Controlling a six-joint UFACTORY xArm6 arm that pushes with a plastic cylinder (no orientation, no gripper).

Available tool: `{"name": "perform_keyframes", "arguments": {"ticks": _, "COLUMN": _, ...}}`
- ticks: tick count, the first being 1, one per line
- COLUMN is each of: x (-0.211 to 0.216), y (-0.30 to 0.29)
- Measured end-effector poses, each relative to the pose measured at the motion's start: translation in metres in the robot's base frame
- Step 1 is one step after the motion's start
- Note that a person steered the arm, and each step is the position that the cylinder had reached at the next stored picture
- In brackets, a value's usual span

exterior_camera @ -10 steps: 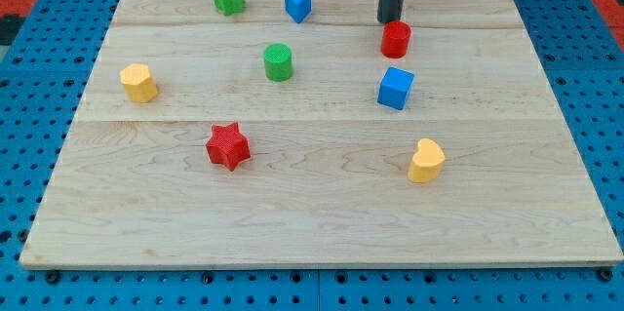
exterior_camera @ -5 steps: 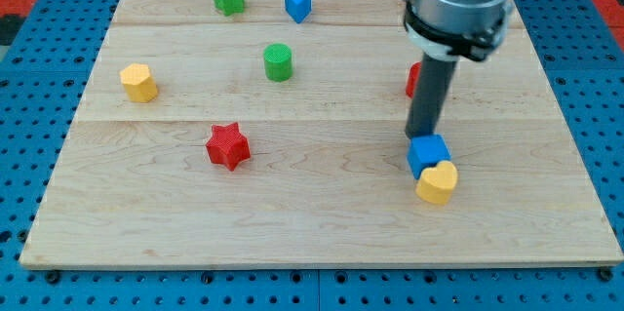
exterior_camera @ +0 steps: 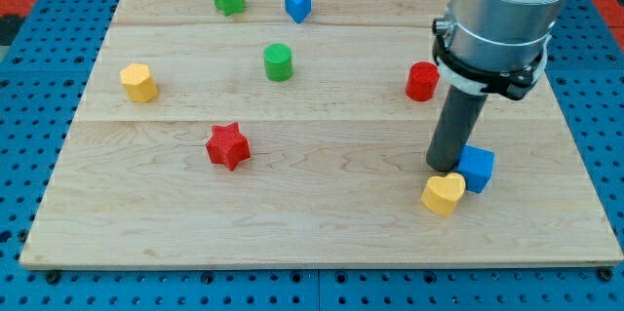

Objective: Push the blue cube along with the heart towards the bottom right side of the board

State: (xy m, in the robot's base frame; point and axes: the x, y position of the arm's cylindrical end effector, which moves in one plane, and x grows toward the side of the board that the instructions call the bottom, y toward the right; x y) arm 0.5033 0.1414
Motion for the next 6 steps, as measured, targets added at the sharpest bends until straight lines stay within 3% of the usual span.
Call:
{"name": "perform_keyframes", "arguments": {"ticks": 1, "x": -0.013, "y": -0.044}}
{"name": "perform_keyframes", "arguments": {"ticks": 2, "x": 0.037, "y": -0.072}}
{"name": "perform_keyframes", "arguments": {"ticks": 4, "x": 0.051, "y": 0.015}}
{"name": "perform_keyframes", "arguments": {"ticks": 5, "x": 0.034, "y": 0.004}}
{"name": "perform_keyframes", "arguments": {"ticks": 6, "x": -0.028, "y": -0.056}}
